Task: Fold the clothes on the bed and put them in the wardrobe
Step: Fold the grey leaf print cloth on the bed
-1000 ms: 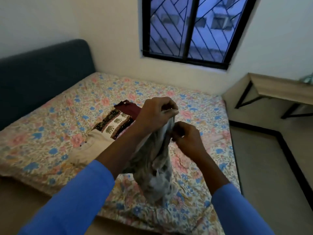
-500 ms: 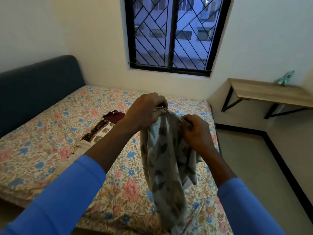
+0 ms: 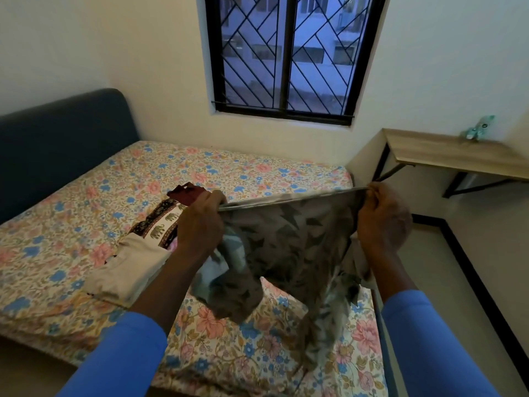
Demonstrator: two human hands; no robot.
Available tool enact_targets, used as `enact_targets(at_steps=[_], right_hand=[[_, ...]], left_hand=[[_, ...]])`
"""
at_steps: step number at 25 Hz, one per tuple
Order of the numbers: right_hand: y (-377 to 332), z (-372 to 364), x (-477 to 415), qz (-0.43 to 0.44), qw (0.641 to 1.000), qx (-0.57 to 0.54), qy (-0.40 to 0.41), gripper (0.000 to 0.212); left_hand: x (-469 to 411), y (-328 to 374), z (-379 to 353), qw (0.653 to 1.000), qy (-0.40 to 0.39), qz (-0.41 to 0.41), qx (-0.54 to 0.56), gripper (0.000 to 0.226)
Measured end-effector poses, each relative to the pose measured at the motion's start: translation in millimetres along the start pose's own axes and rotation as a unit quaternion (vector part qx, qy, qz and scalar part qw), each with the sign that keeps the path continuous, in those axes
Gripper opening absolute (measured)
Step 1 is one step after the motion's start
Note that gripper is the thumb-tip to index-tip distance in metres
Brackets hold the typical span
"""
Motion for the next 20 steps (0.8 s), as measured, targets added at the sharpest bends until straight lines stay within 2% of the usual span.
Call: enact_targets(at_steps=[2, 3, 5, 6, 8, 9, 10, 11, 14, 16, 18, 19, 20], right_hand=[[27.9, -13.0, 8.4, -0.101, 0.994, -0.042, -0.020, 0.018], [34.3, -19.5, 11.1, -0.126, 0.990, -0.063, -0.027, 0.017], [34.2, -26.6, 6.5, -0.111, 0.988, -0.104, -0.039, 0.016], [29.1, -29.7, -1.0, -0.058, 0.991, -0.104, -0.055, 0.016], [10.1, -38.9, -8.6, 0.134, 0.984, -0.019, -0.119, 0.022], [8.8, -46.7, -6.0, 0.228, 0.961, 0.041, -0.152, 0.024], [16.8, -54.3, -2.8, 0.282, 0.938, 0.097, -0.175, 0.024], [30.3, -59.5, -3.0, 0.293, 0.927, 0.132, -0.195, 0.023], [71.1, -61.6, -3.0, 0.202, 0.943, 0.177, -0.194, 0.018], [84.6, -57.5, 12.9, 0.096, 0.966, 0.160, -0.179, 0.009], [112.1, -49.1, 28.5, -0.117, 0.982, 0.091, -0.118, 0.013], [126.8, -51.6, 43.2, -0.215, 0.972, 0.031, -0.094, 0.018], [134.5, -49.1, 58.3, -0.272, 0.960, -0.051, -0.051, 0.018]], left_hand=[[-0.5, 1.9, 14.8, 0.998, 0.052, 0.008, 0.038, 0.019], [-2.8, 3.8, 19.1, 0.996, 0.058, 0.004, 0.062, 0.017], [-6.2, 15.8, 21.5, 0.996, 0.031, -0.057, 0.061, 0.009], [-6.9, 26.9, 20.2, 0.993, 0.003, -0.118, 0.027, 0.010], [-9.0, 34.7, 11.5, 0.971, -0.064, -0.224, -0.049, 0.013], [-14.6, 27.4, 7.4, 0.964, -0.092, -0.237, -0.081, 0.015], [-21.0, 16.7, 5.0, 0.960, -0.114, -0.230, -0.109, 0.018], [-26.8, 7.3, 3.0, 0.959, -0.130, -0.214, -0.132, 0.021], [-27.0, 2.0, -7.4, 0.959, -0.127, -0.158, -0.197, 0.021], [-20.2, 1.8, -15.6, 0.966, -0.108, -0.074, -0.224, 0.014], [-9.4, -9.6, -16.3, 0.985, -0.042, 0.058, -0.160, 0.009], [0.3, -18.9, -16.5, 0.987, 0.009, 0.137, -0.083, 0.010], [13.2, -25.6, -15.3, 0.974, 0.065, 0.216, 0.008, 0.013]])
Point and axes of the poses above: each hand's wrist, its own x-axis away from the middle knuckle, its own z-axis out of the back of the hand, y = z × x, the point moved 9 cm from there along -x, towards the middle knuckle, and after that the axes turned 1 degree about -y, right-handed, at the moved point
